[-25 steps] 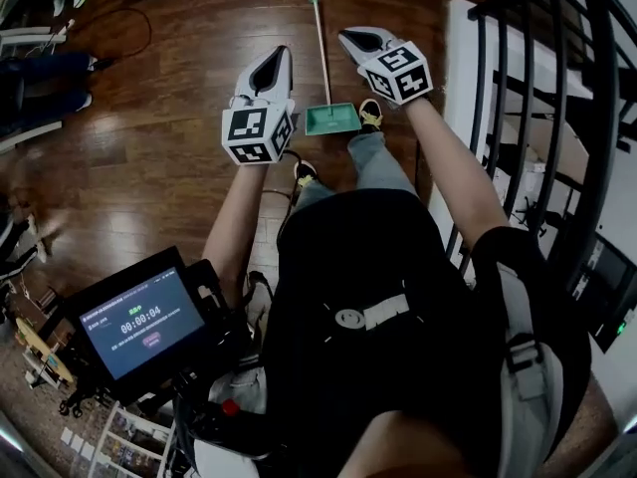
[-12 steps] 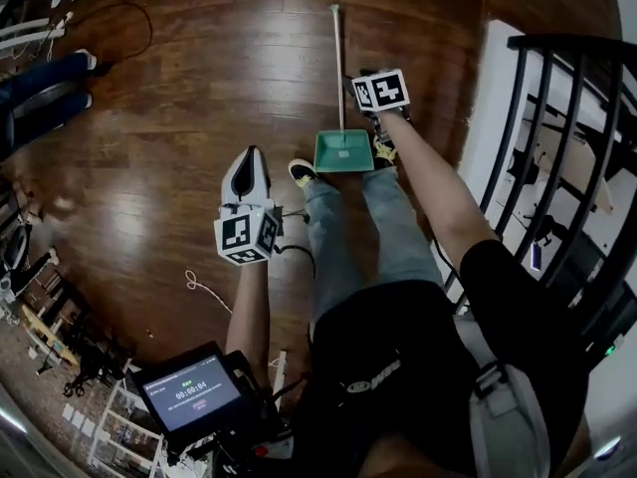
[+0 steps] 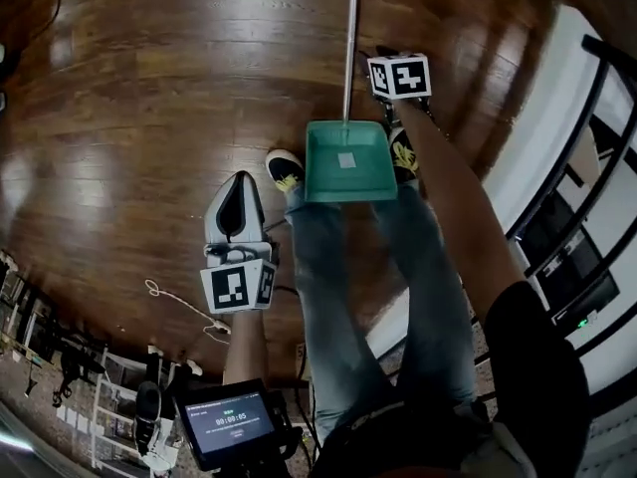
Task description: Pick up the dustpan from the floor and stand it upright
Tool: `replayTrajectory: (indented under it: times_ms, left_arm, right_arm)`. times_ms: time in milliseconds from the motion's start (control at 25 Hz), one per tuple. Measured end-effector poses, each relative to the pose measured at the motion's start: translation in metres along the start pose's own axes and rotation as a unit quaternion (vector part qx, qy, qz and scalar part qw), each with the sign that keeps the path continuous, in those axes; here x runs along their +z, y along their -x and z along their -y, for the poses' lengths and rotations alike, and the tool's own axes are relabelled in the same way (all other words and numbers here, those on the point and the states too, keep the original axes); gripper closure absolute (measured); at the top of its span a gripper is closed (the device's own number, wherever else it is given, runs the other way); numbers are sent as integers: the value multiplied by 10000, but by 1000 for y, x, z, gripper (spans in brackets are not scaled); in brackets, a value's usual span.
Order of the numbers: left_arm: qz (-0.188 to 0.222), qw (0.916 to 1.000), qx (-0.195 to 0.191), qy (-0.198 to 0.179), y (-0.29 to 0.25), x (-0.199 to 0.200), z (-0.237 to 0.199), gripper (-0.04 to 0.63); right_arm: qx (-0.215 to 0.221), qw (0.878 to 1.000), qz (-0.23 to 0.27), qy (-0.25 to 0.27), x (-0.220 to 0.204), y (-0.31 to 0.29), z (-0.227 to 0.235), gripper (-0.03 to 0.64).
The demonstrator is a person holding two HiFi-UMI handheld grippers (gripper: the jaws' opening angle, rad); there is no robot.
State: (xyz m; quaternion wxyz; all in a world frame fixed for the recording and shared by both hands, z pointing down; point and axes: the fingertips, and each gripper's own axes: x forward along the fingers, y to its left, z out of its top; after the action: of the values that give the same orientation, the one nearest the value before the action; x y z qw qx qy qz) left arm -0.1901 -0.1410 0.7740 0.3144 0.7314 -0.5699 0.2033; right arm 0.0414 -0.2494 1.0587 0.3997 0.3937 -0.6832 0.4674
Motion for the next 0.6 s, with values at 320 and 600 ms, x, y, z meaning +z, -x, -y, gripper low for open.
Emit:
replayTrajectory:
  times_ms: [320,600]
  left_arm:
    - [-155,9996,186,147,-28,-54,-41,577]
    - [25,9992,249,309,-20,-34,-59,577]
  right_arm:
    - [-60,9999,95,-114,-4,-100,18,438]
    - [-170,9982,529,-220,20,-80,6,511]
